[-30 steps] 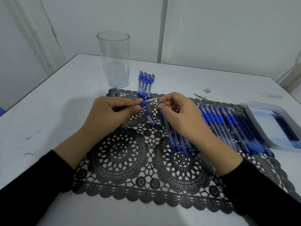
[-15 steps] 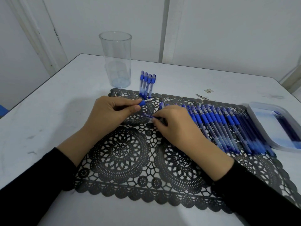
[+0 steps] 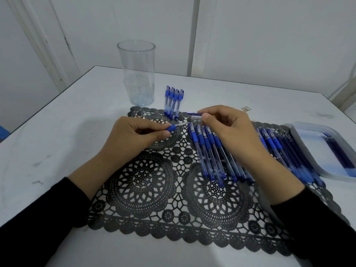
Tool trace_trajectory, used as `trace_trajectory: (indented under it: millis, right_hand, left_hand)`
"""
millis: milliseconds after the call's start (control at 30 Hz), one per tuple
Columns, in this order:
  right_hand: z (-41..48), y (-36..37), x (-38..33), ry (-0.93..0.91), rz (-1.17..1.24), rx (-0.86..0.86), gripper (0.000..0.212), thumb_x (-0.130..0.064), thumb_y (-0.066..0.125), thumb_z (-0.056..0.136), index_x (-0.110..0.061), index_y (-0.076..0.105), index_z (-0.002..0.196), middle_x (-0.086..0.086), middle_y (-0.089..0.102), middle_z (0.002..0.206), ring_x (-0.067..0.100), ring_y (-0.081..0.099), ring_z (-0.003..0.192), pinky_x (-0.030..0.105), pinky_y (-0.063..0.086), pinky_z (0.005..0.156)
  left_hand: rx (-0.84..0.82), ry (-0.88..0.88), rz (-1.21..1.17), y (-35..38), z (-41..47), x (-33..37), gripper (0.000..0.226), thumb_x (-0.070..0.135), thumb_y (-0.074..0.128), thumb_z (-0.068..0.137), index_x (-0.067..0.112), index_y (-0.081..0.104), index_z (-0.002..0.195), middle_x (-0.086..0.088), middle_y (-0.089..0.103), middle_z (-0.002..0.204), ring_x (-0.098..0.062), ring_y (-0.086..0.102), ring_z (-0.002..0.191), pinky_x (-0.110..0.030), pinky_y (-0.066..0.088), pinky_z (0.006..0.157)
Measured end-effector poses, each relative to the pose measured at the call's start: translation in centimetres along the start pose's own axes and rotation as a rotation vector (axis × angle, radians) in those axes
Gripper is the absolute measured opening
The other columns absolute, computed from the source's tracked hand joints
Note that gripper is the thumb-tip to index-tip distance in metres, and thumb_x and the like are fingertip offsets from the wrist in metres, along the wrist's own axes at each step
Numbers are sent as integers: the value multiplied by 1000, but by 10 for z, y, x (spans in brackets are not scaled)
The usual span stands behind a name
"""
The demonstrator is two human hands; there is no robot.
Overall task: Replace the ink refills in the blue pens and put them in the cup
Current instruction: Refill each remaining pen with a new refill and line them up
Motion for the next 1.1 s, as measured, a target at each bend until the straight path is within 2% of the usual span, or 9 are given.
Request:
trace_trajectory:
  millis: [67, 133, 267, 467, 567, 733, 833, 967, 1100]
  right_hand:
    - [-1, 3, 0, -15, -21, -22, 13, -21, 61, 95, -29, 71, 93, 15, 70, 92, 30, 63, 87, 29, 52, 75]
    - [-1, 5, 0, -31, -42, -45, 14, -19, 60, 96, -25, 72, 94, 18, 69, 89, 30, 61, 80, 29, 50, 67]
    - [-1, 7, 1, -42, -88, -87, 15, -19, 59, 97, -15, 74, 99, -1, 56, 65, -1, 44, 52, 9, 34, 52]
    - [-3, 15, 3, -71, -44, -100, 9, -22, 65, 92, -26, 72, 92, 11, 69, 79, 8, 55, 67, 18, 49, 61]
    - [-5, 17, 3, -89, -38, -84, 8, -19, 65, 92, -23, 73, 93, 7, 67, 74, 8, 54, 65, 16, 47, 59]
    - [-6, 19, 5, -88, -25, -56, 10, -17, 64, 93, -22, 73, 95, 14, 70, 82, 27, 61, 75, 23, 51, 64]
    - [-6, 22, 3, -100, -54, -64, 12, -17, 61, 95, -20, 73, 98, 18, 69, 82, 15, 54, 64, 19, 44, 58]
    - [-5, 14, -4, -105, -52, -14, 18, -23, 60, 96, -20, 73, 108, 9, 71, 86, 21, 61, 76, 29, 51, 69]
    - [-4, 12, -8, -66, 138, 26, 22, -18, 68, 90, -22, 72, 112, 7, 71, 88, 7, 58, 75, 14, 50, 70]
  left_hand:
    - [-14, 9, 13, 1, -1, 0, 24, 18, 83, 72, 25, 78, 94, 15, 76, 85, -2, 72, 83, -10, 52, 78]
    - [-18, 27, 39, 3, -2, 1, 24, 18, 84, 71, 25, 79, 94, 16, 76, 84, -1, 72, 83, -9, 51, 78]
    - [0, 74, 64, 5, -3, 4, 24, 20, 84, 70, 24, 79, 93, 17, 75, 82, 0, 71, 78, -8, 50, 74]
    - [55, 152, 32, 7, -8, 9, 21, 18, 84, 71, 23, 79, 91, 9, 76, 80, -14, 71, 69, -13, 54, 64]
    - [57, 190, 38, 7, -8, 10, 21, 19, 83, 71, 24, 78, 91, 8, 76, 81, -13, 72, 71, -11, 54, 64]
    - [73, 217, 89, 9, -8, 9, 22, 18, 83, 73, 22, 78, 93, 10, 76, 80, -12, 71, 72, -15, 54, 66]
    - [82, 237, 107, 10, -7, 11, 23, 18, 83, 73, 21, 78, 96, 10, 75, 83, -11, 71, 75, -17, 55, 68]
    - [119, 187, 15, 14, -3, 15, 22, 16, 84, 74, 21, 79, 95, 9, 77, 82, -15, 72, 75, -24, 59, 74]
    - [146, 154, -72, 19, -3, 15, 23, 15, 84, 74, 19, 78, 96, 11, 77, 86, -9, 73, 80, -19, 56, 77]
Point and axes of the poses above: each hand's wrist, its own z-axis towards the middle knuckle, its own y-axis out of the palm, x = y × z, the point moved 5 cm from there along z, towards the middle knuckle
